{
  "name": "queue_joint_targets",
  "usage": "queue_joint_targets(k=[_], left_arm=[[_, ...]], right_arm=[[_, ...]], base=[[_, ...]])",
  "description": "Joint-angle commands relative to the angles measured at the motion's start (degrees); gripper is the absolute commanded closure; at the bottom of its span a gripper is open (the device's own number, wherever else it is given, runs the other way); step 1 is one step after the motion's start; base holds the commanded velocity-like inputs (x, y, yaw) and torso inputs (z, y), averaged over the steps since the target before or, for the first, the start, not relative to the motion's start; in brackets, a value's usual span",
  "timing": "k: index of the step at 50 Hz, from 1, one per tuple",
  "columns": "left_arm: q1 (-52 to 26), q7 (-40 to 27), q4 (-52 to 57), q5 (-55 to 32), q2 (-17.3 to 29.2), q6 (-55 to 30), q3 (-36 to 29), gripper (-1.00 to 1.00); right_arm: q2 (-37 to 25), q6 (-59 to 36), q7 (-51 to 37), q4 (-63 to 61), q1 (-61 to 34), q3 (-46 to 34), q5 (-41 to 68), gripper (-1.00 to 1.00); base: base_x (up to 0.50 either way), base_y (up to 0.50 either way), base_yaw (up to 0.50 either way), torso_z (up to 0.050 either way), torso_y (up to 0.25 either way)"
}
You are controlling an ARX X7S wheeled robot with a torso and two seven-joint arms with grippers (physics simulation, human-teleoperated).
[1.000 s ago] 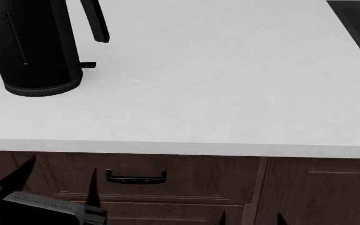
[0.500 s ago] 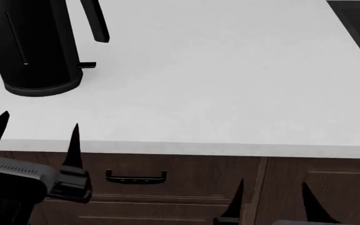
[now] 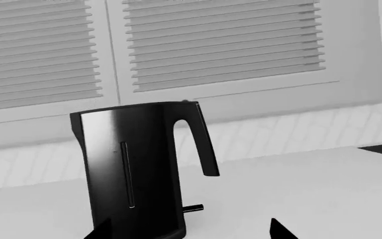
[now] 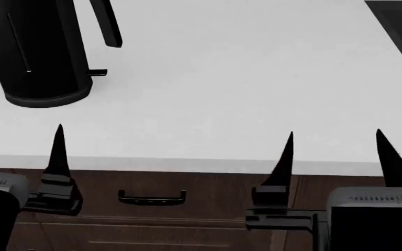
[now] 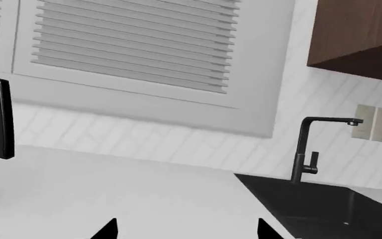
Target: Press down the lever to turn on the electric kettle.
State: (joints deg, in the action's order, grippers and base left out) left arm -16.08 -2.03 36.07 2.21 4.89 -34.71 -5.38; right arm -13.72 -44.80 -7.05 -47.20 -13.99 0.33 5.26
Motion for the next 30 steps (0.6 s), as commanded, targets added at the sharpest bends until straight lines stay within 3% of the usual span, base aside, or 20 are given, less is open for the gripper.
queue_joint_targets(k=[1, 18, 24, 30], left_arm=[[-0.12, -1.05, 1.70, -1.64, 0.70, -0.95, 0.97, -1.00], [-0.90, -1.81, 3.86, -4.51, 1.34, -0.40, 1.84, -1.00], [-0.64, -1.87, 4.61, -5.30, 1.83, 0.19, 1.91, -1.00], [-0.25, -1.48, 5.75, -7.29, 1.99, 1.56, 2.88, -1.00]], right_arm=[[-1.39, -11.02, 0.29, -4.82, -9.60, -1.36, 1.15, -1.00], [-1.55, -11.27, 0.12, -5.11, -8.46, -1.00, 1.82, -1.00], [-1.61, -11.35, 0.04, -5.27, -8.39, -0.91, 2.06, -1.00], [-1.60, -10.53, -0.28, -4.81, -7.59, -0.65, 2.03, -1.00]], base=[[0.00, 0.00, 0.00, 0.000, 0.000], [0.00, 0.00, 0.00, 0.000, 0.000], [0.00, 0.00, 0.00, 0.020, 0.000], [0.00, 0.00, 0.00, 0.050, 0.000]])
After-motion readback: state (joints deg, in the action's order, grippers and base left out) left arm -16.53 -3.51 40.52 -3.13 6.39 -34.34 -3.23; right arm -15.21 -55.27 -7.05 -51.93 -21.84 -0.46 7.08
